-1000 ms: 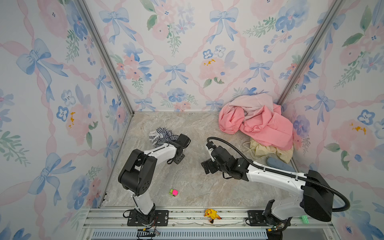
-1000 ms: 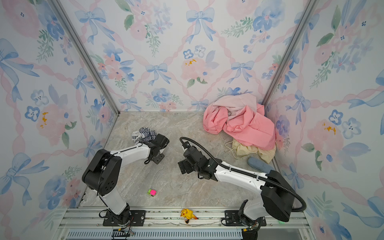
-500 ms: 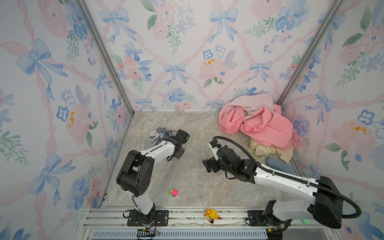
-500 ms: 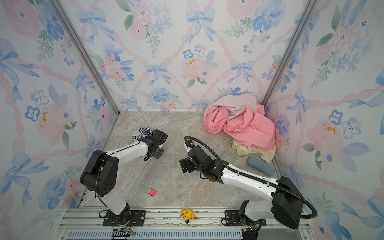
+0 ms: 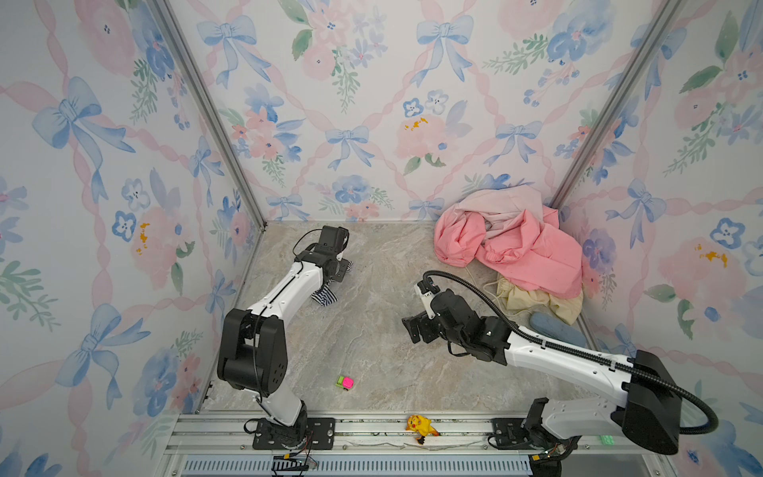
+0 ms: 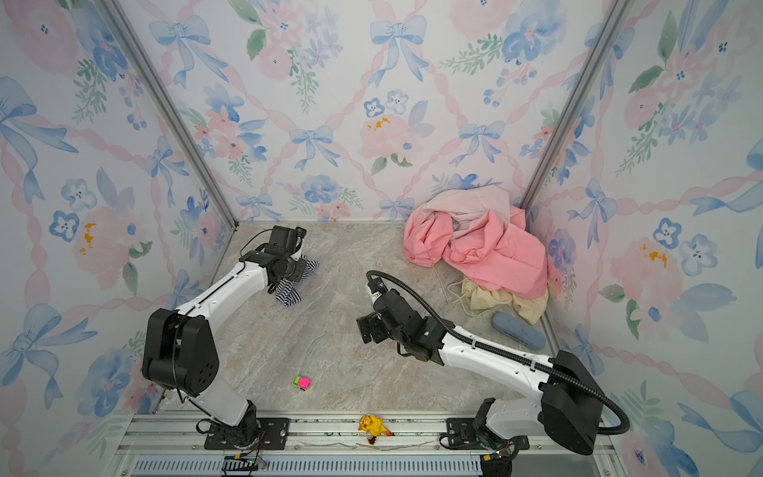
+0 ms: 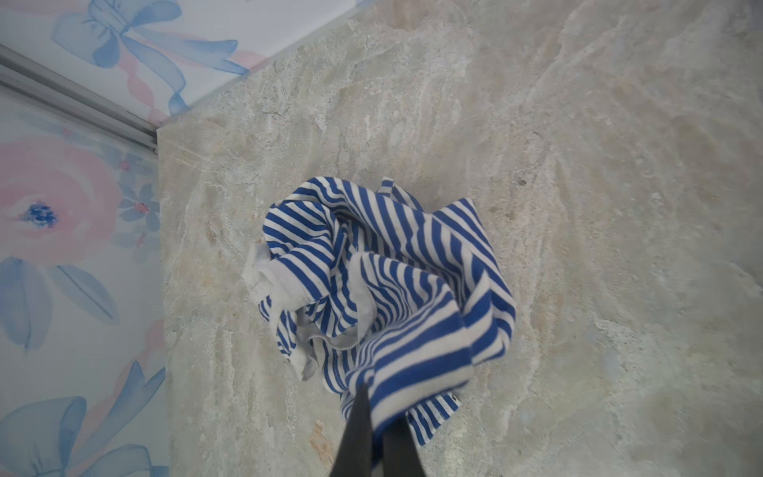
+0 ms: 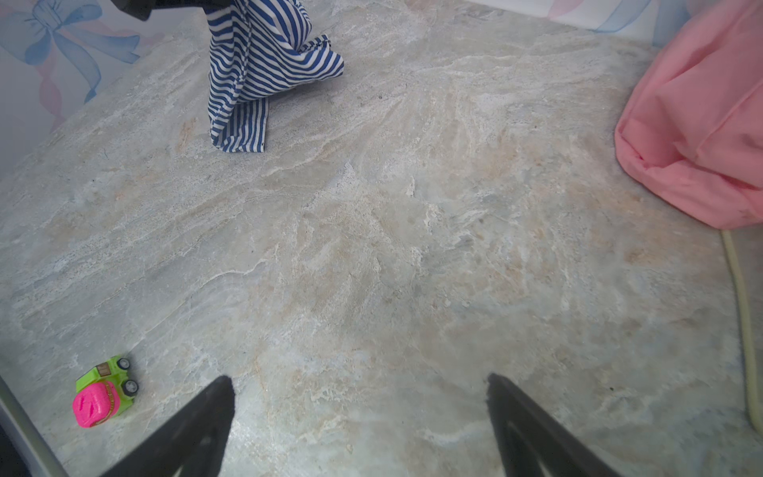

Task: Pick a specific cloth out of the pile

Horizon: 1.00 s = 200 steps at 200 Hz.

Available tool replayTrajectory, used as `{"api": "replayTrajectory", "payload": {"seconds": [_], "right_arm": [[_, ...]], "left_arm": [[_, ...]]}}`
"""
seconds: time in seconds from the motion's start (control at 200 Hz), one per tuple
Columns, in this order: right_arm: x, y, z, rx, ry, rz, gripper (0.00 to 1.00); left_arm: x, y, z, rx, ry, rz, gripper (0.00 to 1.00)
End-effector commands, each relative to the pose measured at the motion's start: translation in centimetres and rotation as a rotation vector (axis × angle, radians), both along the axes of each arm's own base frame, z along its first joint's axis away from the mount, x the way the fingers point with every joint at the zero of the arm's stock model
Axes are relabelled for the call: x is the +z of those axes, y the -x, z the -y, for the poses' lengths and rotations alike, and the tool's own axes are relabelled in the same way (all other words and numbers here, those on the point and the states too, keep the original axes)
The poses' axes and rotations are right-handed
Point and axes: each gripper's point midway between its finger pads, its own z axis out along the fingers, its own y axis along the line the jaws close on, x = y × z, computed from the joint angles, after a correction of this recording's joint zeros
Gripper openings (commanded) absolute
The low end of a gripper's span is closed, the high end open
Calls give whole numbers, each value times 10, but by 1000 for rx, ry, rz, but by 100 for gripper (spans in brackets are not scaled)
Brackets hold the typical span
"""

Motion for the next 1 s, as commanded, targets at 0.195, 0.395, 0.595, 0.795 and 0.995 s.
{"api": "replayTrajectory", "payload": {"seconds": [0.195,0.395,0.595,0.795,0.995], "right_arm": [[-16,-1,-3,-2,32,-35,97],[-19,-1,-6,6,49,-51,97],[-19,1,-4,-8,59,-46,97],[-23,2,-5,-2,64,-54,97],[-24,2,-14,16,49,-59,97]], "left_arm": [[-23,-47,-66,162,104,32,5],[-72,-88,-96,265,247,37,3],[-124,-95,-100,284,241,-51,6],[-91,-87,-95,247,258,34,44],[-22,-76,-98,226,234,172,76]]}}
